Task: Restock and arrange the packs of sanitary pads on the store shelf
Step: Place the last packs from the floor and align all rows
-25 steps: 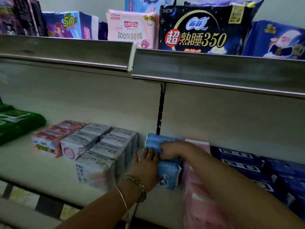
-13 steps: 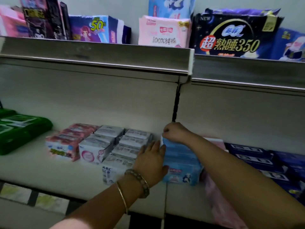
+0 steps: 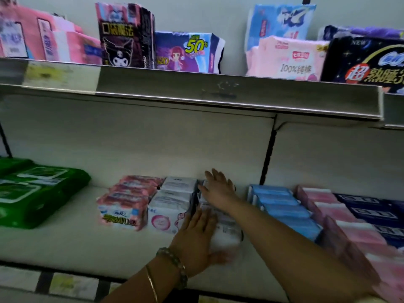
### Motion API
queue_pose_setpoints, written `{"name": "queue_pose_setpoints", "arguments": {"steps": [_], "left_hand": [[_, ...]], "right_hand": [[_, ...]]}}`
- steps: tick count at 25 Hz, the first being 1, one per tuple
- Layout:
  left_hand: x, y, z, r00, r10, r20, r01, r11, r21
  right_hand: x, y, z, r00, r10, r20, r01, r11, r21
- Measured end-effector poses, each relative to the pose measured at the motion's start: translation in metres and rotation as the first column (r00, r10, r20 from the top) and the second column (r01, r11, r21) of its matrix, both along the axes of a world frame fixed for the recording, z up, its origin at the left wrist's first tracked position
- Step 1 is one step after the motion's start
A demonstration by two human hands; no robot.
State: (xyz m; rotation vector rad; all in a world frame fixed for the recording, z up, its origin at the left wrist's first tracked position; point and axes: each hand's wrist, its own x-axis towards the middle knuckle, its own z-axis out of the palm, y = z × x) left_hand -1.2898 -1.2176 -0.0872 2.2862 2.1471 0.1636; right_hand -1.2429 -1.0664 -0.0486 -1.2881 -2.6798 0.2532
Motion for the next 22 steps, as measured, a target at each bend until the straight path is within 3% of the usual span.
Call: {"name": "queue_pose_setpoints", "arguments": {"steps": [6,16,19,22], "left_hand": [[0.005,0.007,0.001,0.998,0.056,0.009,-0.056,0.998,-0.009],[0.022,0.014,0.0,0.996,0.088,0.003,-0.088,0.996,0.021],[0.035,0.022,0.0,0.99,0.111,-0.092,-0.091,0.976,0.198],[0.046,0.026,0.003,0.98,0.147,-0.132,-0.124,0.978,0.169]], "right_hand": [[-0.011,0.02,-0.022,0.98,-0.044,0.193,0.055,0.997,-0.051],[-0.001,0.024,-0.027,0.987,0.003,0.162,0.007,0.998,-0.058],[0.012,0.031,-0.027,0.989,-0.002,0.147,0.011,0.998,-0.055],[0.02,0.034,-0.028,0.989,0.0,0.148,0.008,0.999,-0.053]]}}
